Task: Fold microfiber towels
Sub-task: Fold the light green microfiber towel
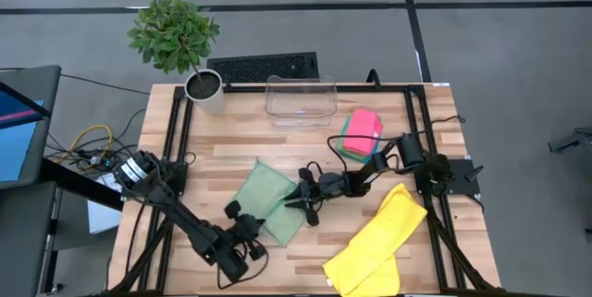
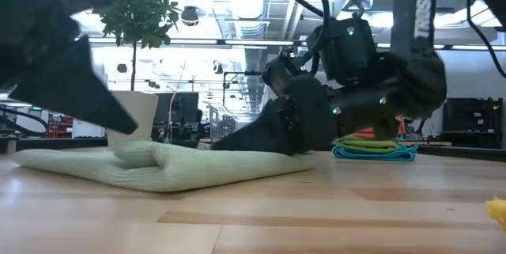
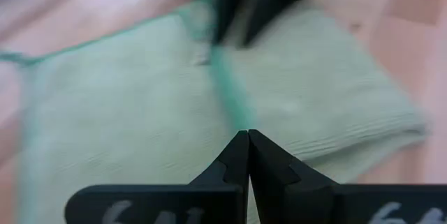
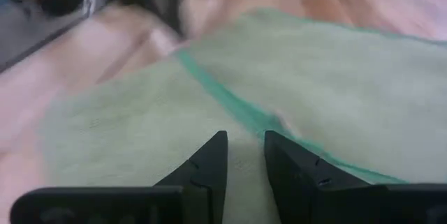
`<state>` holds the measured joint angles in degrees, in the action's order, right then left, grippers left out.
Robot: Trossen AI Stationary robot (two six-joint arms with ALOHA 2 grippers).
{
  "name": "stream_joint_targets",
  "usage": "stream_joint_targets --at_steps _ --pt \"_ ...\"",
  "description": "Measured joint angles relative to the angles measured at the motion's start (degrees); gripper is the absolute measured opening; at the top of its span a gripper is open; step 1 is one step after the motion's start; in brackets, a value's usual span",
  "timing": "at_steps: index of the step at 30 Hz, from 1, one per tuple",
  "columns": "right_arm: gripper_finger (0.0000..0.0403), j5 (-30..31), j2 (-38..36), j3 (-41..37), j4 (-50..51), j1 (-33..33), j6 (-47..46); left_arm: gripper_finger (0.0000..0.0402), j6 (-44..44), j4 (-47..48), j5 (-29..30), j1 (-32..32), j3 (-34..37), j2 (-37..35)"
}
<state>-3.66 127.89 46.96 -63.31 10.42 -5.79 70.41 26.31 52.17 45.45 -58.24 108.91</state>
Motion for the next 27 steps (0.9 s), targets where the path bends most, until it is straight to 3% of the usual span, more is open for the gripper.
stream_joint_targets --at_steps 3,6,11,14,18,23,27 --pt "0.012 1.9 -5.9 0.1 8.4 2.1 4.2 0.0 5.4 7.3 1.4 1.4 0.7 -0.4" --pt "0.012 3.7 -12.0 0.3 15.3 4.1 5.8 0.0 11.5 10.1 -2.4 1.6 4.2 -0.2" --pt "0.012 7.8 -17.3 1.8 22.1 7.9 3.8 0.0 15.3 -8.5 0.9 1.5 12.7 0.5" --pt "0.012 11.3 -15.4 5.5 24.0 11.1 4.6 0.0 14.1 -20.4 3.7 1.9 15.6 0.7" --pt "0.012 13.0 -11.4 13.9 32.1 13.6 5.1 0.0 11.1 -27.8 1.7 1.5 15.7 0.8" --pt "0.0123 13.9 -7.4 22.3 47.8 13.9 -0.7 0.0 4.3 -34.2 0.0 0.3 15.4 1.0" --pt "0.0132 16.0 -5.7 24.4 52.0 14.6 -5.2 0.0 0.6 -34.8 -1.8 -0.7 14.6 1.0"
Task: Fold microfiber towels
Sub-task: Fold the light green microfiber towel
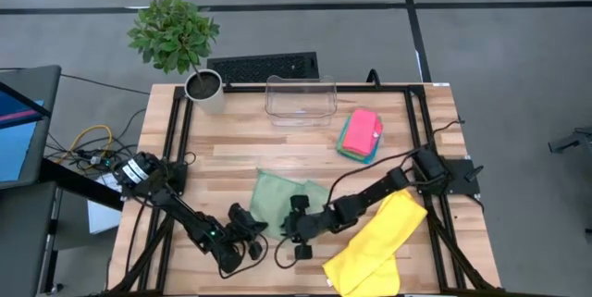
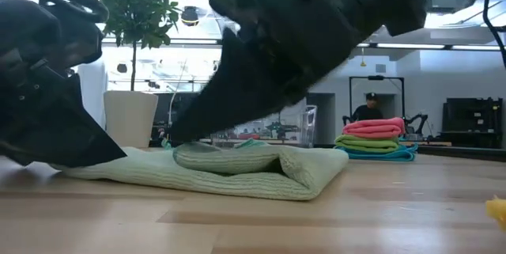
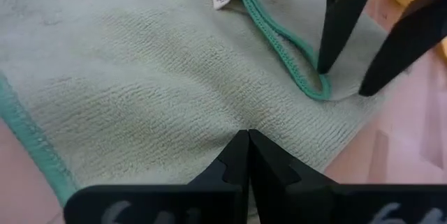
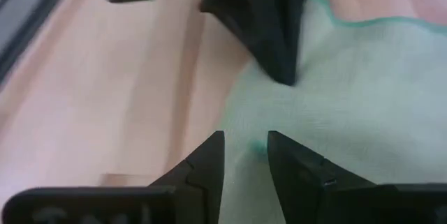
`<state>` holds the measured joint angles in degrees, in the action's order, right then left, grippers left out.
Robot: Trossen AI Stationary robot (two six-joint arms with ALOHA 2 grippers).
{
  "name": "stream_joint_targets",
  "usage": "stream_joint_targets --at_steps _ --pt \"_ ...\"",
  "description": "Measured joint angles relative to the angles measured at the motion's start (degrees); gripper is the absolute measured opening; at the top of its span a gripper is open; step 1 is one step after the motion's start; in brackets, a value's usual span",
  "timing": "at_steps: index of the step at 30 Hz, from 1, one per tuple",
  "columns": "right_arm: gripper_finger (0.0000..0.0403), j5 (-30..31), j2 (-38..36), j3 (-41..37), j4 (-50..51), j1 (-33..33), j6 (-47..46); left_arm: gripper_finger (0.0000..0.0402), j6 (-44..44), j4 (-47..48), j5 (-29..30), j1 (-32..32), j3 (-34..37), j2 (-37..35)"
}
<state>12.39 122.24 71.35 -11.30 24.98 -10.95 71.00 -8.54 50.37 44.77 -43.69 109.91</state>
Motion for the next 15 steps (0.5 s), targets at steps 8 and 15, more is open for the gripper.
stream_joint_targets --at_steps 8,15 --pt "0.0143 6.4 0.0 0.2 3.7 2.6 -2.8 0.0 -2.9 -0.1 0.6 -0.5 0.0 0.0" --pt "0.0131 7.2 0.0 0.2 5.9 2.5 -2.7 0.0 -3.0 0.0 1.0 -0.5 0.0 0.0"
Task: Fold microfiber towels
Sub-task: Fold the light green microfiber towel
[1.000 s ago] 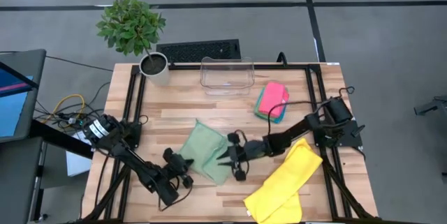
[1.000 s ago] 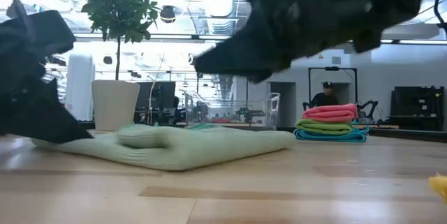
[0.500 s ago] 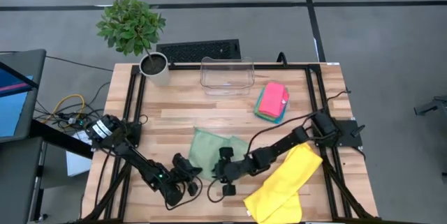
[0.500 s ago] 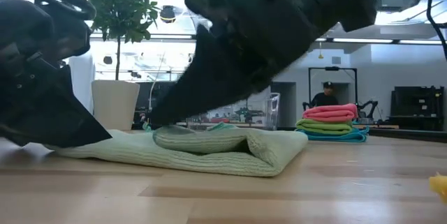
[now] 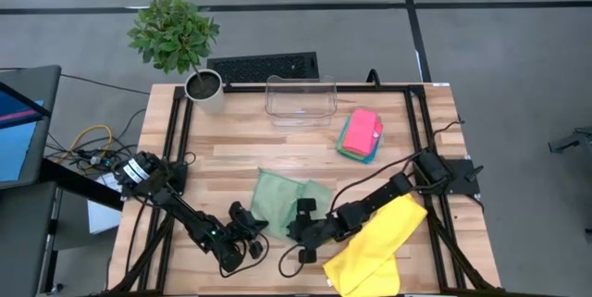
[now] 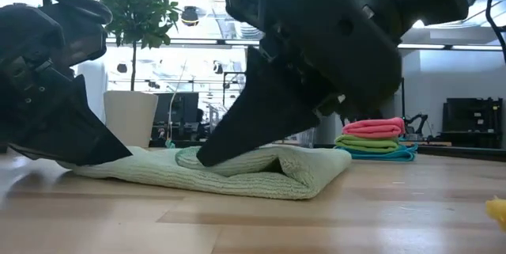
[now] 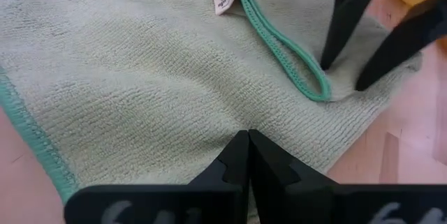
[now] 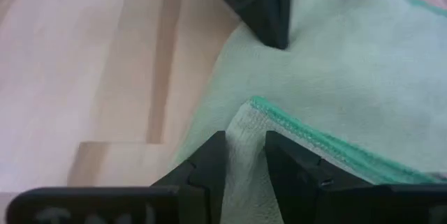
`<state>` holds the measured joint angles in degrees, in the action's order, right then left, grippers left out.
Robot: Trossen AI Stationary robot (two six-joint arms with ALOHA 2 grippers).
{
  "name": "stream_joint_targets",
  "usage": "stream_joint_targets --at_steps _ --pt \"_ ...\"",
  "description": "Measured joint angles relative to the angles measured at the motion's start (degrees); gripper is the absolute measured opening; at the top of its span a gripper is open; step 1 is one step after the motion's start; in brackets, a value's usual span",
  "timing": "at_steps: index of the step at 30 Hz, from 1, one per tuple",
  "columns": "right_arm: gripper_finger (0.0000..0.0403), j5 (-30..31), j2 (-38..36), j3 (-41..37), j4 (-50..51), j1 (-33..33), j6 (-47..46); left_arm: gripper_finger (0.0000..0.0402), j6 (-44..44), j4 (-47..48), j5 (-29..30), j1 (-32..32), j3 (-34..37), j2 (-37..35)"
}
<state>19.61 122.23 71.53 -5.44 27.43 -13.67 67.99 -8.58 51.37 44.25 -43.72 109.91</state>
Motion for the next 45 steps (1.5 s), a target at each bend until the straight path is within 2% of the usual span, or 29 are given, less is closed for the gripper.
stream_joint_targets --at_steps 8,15,20,27,34,39,45 --pt "0.0095 0.1 1.4 0.1 -0.3 -0.6 -0.3 0.0 0.2 -0.1 1.7 0.0 0.0 0.0" --pt "0.0014 0.3 1.4 0.7 0.7 0.2 0.6 0.0 0.2 -0.4 2.9 -0.1 0.0 0.0" --pt "0.0026 0.2 1.2 3.7 1.7 0.9 1.6 0.0 0.2 -0.4 3.0 -0.1 0.0 0.0" --pt "0.0013 -0.5 1.1 5.2 2.5 1.9 3.8 0.0 0.2 -0.4 3.0 -0.1 0.0 0.0" --pt "0.005 -1.9 2.6 5.1 2.9 1.1 1.3 0.0 0.2 -0.4 3.0 -0.1 0.0 0.0" --pt "0.0062 -6.9 2.7 5.1 3.0 0.1 1.5 0.0 0.1 -0.5 2.0 -0.1 0.0 0.0" --pt "0.0073 -7.6 2.7 5.1 3.4 0.4 3.2 0.0 -2.0 -1.4 1.4 -0.1 0.0 -0.8"
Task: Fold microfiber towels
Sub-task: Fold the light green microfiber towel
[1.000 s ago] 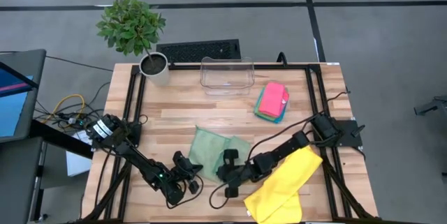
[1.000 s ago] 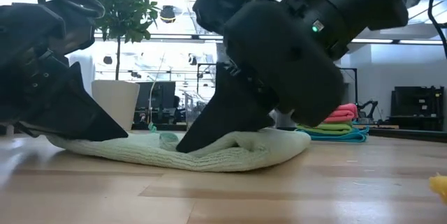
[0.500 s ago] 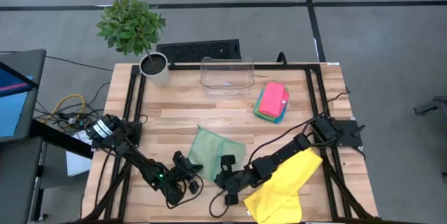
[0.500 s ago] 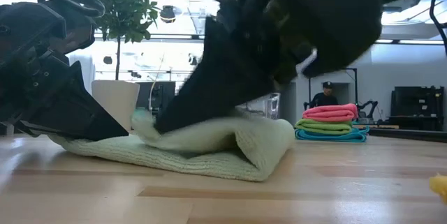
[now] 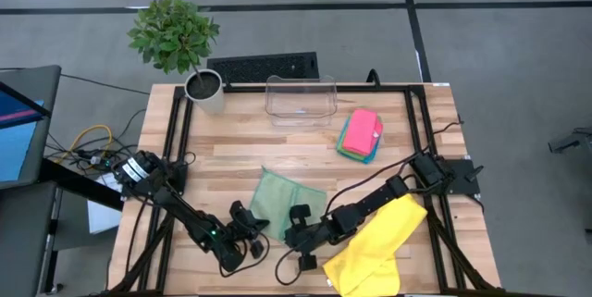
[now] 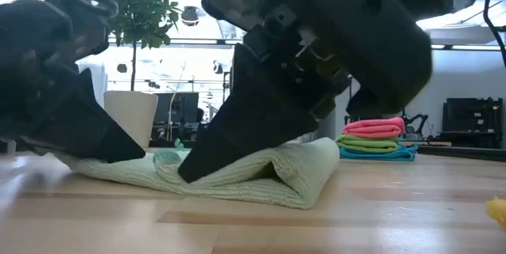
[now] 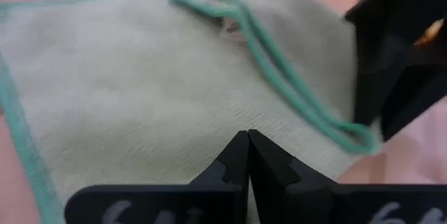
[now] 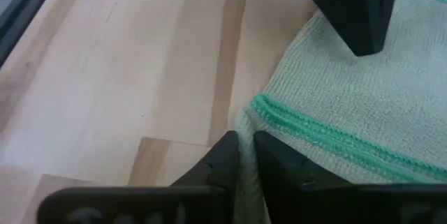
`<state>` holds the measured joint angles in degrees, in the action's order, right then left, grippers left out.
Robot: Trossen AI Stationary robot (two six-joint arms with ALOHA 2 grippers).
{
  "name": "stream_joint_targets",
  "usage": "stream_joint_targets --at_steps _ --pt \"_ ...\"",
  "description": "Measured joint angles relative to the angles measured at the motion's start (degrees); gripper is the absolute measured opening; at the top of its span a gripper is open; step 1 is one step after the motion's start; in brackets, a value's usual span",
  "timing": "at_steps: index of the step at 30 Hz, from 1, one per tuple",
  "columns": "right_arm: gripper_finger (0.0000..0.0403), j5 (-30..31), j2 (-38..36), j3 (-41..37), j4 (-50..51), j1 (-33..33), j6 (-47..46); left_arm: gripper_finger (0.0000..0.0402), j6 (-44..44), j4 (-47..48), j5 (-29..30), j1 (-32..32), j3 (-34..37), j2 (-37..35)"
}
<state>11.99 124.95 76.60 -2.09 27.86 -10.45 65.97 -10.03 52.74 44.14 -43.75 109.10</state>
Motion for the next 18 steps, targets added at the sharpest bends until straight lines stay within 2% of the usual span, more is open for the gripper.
stream_joint_targets --at_steps 3,12,15,18 --pt "0.0094 -0.1 0.0 0.0 0.0 0.0 0.0 0.0 -2.4 0.0 -0.9 0.0 -0.6 -1.6" --pt "0.0194 0.1 -0.6 2.4 0.4 0.2 0.5 0.0 -6.4 0.0 -0.1 0.1 -1.2 -5.5" --pt "0.0203 3.9 -3.5 2.4 2.0 1.5 1.5 0.0 -6.7 -2.0 2.1 0.3 -1.8 -5.7" --pt "0.02 8.0 -8.9 0.2 2.1 3.7 1.6 0.0 -10.6 -8.0 3.4 0.1 -2.8 -4.1"
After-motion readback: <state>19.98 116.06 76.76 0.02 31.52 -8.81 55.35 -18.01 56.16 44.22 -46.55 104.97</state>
